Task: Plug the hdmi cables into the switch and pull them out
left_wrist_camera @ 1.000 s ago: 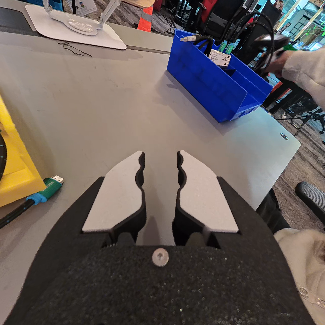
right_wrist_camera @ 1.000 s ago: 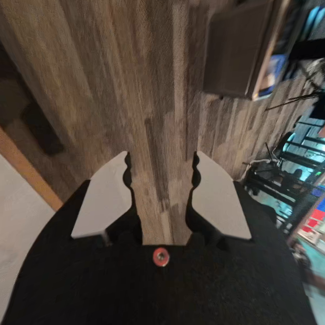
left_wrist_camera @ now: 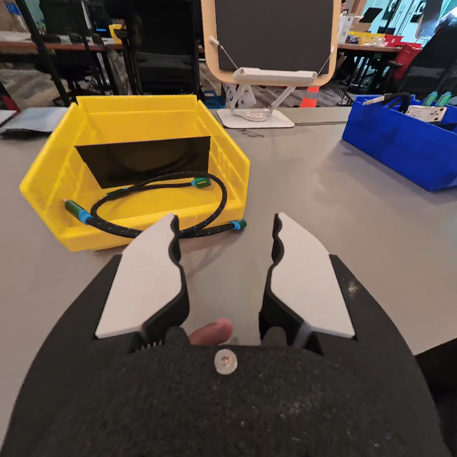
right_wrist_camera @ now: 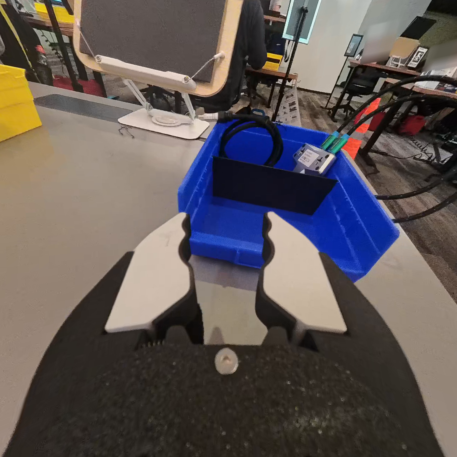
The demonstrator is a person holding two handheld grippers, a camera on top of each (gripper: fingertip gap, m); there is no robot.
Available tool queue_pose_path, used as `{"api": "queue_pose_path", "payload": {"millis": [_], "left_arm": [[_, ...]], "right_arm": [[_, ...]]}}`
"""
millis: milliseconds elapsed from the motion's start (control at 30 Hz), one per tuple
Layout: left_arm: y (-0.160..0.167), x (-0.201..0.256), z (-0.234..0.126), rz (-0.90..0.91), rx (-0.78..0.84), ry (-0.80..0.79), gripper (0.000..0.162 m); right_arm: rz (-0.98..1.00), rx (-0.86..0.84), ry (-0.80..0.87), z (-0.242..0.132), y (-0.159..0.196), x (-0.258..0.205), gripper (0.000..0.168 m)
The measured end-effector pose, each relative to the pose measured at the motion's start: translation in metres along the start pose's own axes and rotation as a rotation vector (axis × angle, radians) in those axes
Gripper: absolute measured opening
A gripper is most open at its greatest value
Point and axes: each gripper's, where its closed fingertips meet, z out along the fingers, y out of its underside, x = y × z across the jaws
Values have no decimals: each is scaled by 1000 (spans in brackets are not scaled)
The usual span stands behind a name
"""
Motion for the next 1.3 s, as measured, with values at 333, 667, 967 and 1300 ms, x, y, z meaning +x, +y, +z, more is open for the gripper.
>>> {"api": "queue_pose_path", "payload": {"millis": [333,667,967,1300], "left_arm": [[-2,29,-3,59,-2,23,62],[2,39,2,150,-56,85,63],[-3,-8,8,373,-274,165,68],[-55,-75,110,451,-475,257,69]], "right_arm": [[74,7,23,0,6,26,53],[57,24,19,-14,2,21,49],[-57,9,-85,-12,7,-18,45],[-54,36,-170,-7,4,-34,45]]}}
